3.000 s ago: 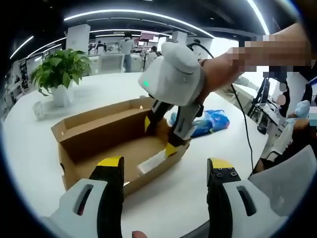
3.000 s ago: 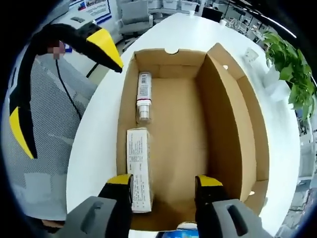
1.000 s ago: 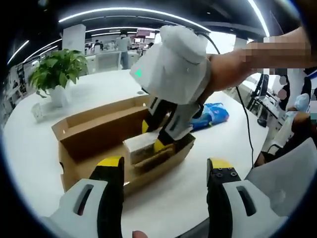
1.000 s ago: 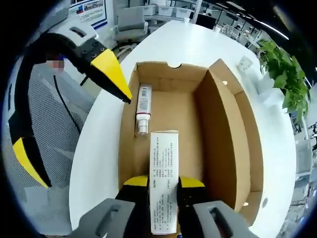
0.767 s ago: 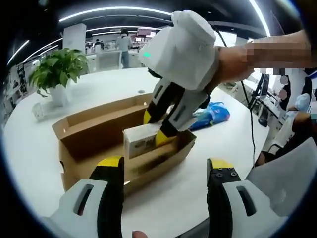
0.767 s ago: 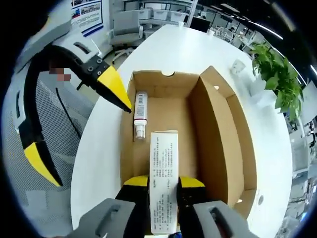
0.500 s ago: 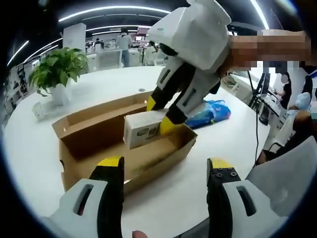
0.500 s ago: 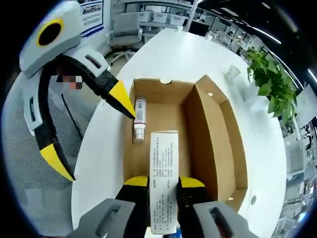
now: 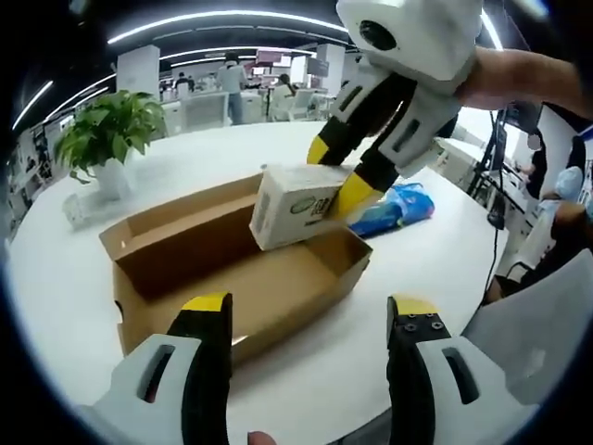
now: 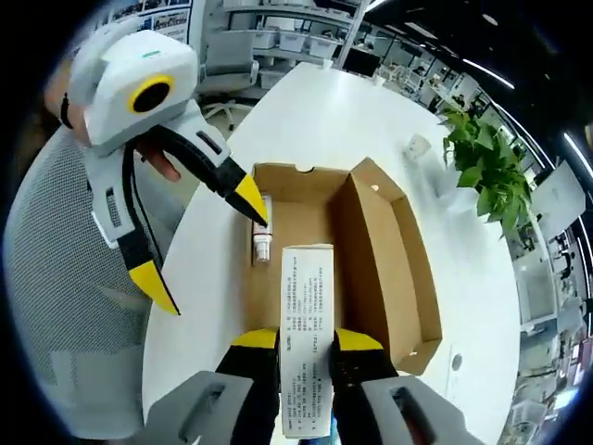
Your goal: Operate the shoe box by opening the lid, removing the specified soft item, and placing it in the target area until the item is outside and the box remains undamaged.
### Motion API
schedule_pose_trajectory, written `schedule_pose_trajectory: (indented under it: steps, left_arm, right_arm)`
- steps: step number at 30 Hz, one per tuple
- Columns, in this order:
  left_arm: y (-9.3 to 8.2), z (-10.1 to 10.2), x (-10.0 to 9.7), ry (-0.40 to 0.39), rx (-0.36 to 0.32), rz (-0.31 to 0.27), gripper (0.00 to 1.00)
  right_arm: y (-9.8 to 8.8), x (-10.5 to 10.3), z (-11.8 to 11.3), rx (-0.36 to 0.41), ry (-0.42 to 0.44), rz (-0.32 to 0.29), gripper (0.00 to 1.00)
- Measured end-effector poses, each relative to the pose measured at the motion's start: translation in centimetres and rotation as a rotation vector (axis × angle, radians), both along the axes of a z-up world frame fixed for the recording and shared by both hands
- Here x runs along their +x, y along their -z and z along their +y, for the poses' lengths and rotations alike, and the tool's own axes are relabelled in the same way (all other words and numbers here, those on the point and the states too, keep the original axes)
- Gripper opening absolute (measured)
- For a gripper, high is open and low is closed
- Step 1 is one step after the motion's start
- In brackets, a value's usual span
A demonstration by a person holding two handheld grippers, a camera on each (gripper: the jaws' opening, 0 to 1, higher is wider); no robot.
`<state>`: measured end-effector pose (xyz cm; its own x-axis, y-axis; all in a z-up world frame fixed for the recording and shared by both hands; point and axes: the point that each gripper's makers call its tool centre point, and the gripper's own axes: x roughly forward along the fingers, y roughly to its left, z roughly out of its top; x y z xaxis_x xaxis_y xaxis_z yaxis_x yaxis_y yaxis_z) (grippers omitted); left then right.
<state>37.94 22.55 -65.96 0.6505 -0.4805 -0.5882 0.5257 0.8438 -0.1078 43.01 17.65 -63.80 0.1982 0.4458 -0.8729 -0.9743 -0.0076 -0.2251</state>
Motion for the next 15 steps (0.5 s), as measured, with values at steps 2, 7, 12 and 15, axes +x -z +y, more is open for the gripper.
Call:
schedule_pose_trajectory:
  steps: [2,7,12,15]
  left_arm:
    - [-0.1,0.0,0.0,-0.001,-0.003,-0.001,0.67]
    - [-0.4,0.3,0.1,-0.013,-0.016,-0.008,0.66]
    - [-0.6,0.2,0.1,-0.013,-0.022,-0.012,0.66]
    - [-0.7,0.0,-0.1,-0.010,-0.024,-0.012,0.66]
  right_arm:
    - [-0.2,-0.2,-0.5,-0.002,0.006,-0.004,0.16]
    - [-0.4,-0.9,-1.8,-0.010,0.021,-0.008,0.16]
    - [-0.2,-1.6,-3.5,-0.026,0.040,-0.004,0.16]
    - [0.0,-2.1,-4.6,-0.032,0.059,-0.001,0.16]
